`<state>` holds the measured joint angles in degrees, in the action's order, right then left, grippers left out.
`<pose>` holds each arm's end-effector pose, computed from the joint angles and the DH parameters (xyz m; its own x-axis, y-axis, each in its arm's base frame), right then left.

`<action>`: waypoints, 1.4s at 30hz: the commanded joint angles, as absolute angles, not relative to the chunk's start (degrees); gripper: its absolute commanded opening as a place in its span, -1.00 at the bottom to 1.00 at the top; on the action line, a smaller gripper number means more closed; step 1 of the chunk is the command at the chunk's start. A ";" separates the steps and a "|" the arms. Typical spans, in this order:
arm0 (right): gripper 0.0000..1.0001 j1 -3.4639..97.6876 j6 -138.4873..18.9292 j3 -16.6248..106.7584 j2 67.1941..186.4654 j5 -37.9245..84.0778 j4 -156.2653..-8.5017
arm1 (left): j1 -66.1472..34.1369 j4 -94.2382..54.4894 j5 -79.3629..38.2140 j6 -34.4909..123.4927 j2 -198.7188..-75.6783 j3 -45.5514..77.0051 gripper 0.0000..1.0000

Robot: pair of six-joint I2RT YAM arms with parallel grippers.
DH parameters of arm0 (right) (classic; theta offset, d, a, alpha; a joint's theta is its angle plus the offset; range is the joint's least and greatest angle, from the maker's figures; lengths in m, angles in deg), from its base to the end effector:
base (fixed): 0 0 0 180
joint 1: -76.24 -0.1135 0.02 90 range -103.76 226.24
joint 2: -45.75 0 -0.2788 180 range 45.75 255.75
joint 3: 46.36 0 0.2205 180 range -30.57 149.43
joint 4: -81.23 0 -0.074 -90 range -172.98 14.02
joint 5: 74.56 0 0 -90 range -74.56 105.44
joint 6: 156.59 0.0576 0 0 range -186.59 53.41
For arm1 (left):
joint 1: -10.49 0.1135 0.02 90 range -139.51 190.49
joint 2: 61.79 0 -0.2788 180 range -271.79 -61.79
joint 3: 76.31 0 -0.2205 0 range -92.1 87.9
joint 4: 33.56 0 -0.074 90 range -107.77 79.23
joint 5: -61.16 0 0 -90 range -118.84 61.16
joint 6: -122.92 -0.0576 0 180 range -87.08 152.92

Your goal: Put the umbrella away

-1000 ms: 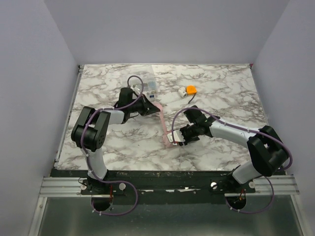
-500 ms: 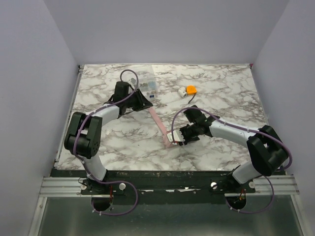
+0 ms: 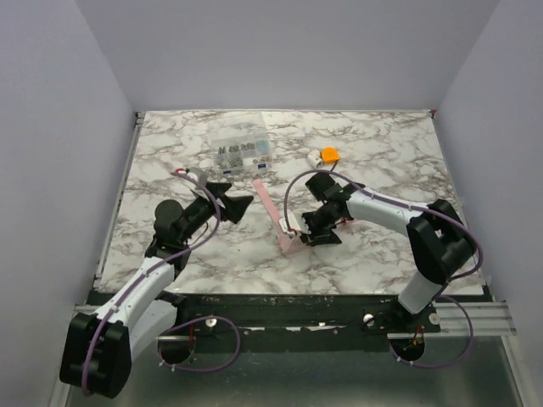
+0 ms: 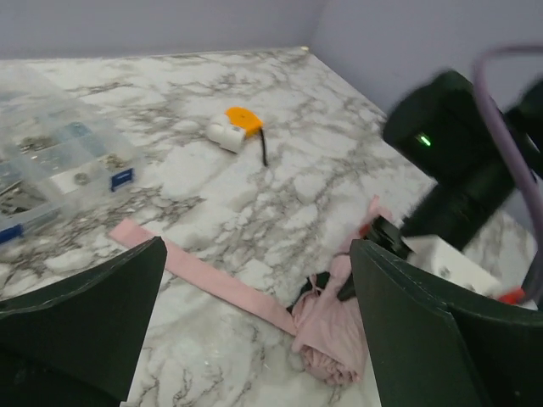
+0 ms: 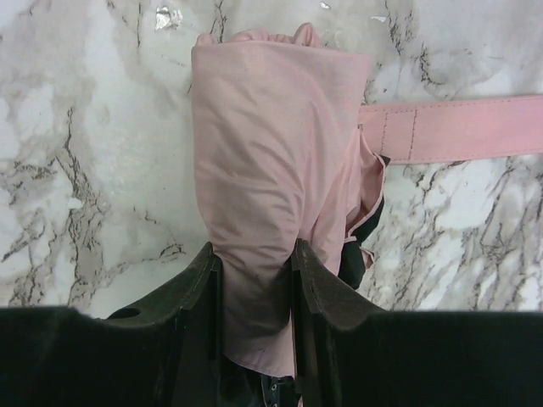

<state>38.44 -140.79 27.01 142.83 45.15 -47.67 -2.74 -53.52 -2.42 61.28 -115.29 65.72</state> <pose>0.2107 0.1995 0.1818 0.4033 -0.7448 -0.5316 -0.9066 -0.4040 -0.1219 0.1809 -0.0688 0.2883 -0.2363 -0.3814 -0.8937 0.5961 0.6694 -0.4433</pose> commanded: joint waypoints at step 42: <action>-0.72 43.78 -131.27 33.20 168.98 45.24 -23.51 | -54.30 -3.19 -45.04 21.73 -167.10 28.90 0.31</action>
<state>45.50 -130.01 42.73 160.60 63.49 -31.63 -57.69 -6.90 -45.76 12.02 -160.12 33.20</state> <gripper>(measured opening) 0.346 0.691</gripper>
